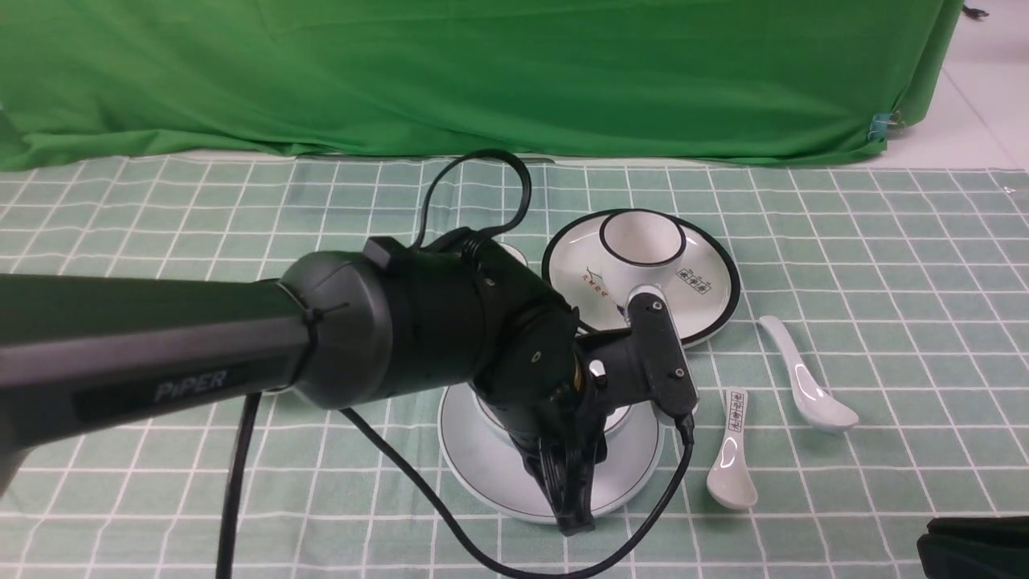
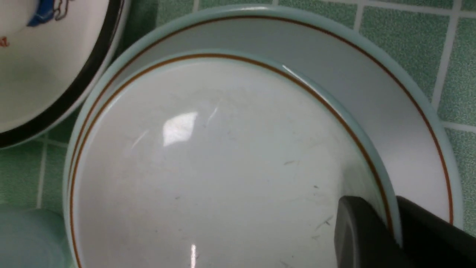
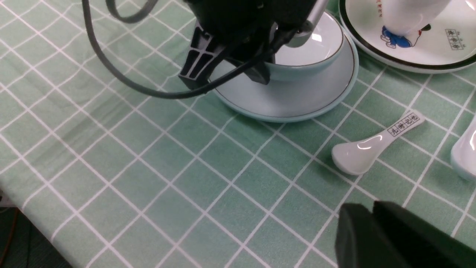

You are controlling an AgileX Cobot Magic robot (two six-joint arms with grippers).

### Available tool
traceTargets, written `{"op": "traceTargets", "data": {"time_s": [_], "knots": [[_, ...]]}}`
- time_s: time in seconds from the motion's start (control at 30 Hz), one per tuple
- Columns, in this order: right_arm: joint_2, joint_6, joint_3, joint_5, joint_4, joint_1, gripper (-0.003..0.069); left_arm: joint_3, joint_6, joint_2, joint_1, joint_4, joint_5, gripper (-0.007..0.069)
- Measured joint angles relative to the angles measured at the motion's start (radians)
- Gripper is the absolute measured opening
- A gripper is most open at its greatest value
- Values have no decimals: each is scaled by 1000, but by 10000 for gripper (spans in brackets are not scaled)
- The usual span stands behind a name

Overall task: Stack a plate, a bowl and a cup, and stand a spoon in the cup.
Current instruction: Use the left arm to put the blue rice bowl into the blue large plate in the middle

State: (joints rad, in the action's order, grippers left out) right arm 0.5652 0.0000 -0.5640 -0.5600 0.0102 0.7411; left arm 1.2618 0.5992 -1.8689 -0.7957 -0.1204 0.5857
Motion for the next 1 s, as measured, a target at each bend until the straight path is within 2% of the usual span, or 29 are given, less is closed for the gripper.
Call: {"op": "traceTargets", "data": {"time_s": [0.23, 0.4, 0.53, 0.6, 0.63, 0.7, 0.8, 0.9, 1.0], "knots": [[0, 0, 0, -4, 0, 0, 90, 0, 0, 0, 0, 2, 29, 148], [0, 0, 0, -5, 0, 0, 90, 0, -20, 0, 0, 3, 48, 281], [0, 11, 0, -6, 0, 0, 104, 0, -58, 9, 0, 3, 54, 353], [0, 32, 0, -7, 0, 0, 139, 0, -100, 37, 0, 11, 70, 412], [0, 34, 0, -7, 0, 0, 143, 0, -105, 43, 0, 12, 72, 415], [0, 44, 0, -7, 0, 0, 204, 0, -148, 114, 0, 23, 117, 453], [1, 84, 0, -7, 0, 0, 253, 16, -170, 202, 4, 29, 196, 424], [1, 110, -7, -12, 0, 0, 260, 74, -160, 219, 39, 40, 273, 346], [1, 119, -21, -15, 0, 0, 262, 165, -119, 183, 115, 77, 346, 254]]}}
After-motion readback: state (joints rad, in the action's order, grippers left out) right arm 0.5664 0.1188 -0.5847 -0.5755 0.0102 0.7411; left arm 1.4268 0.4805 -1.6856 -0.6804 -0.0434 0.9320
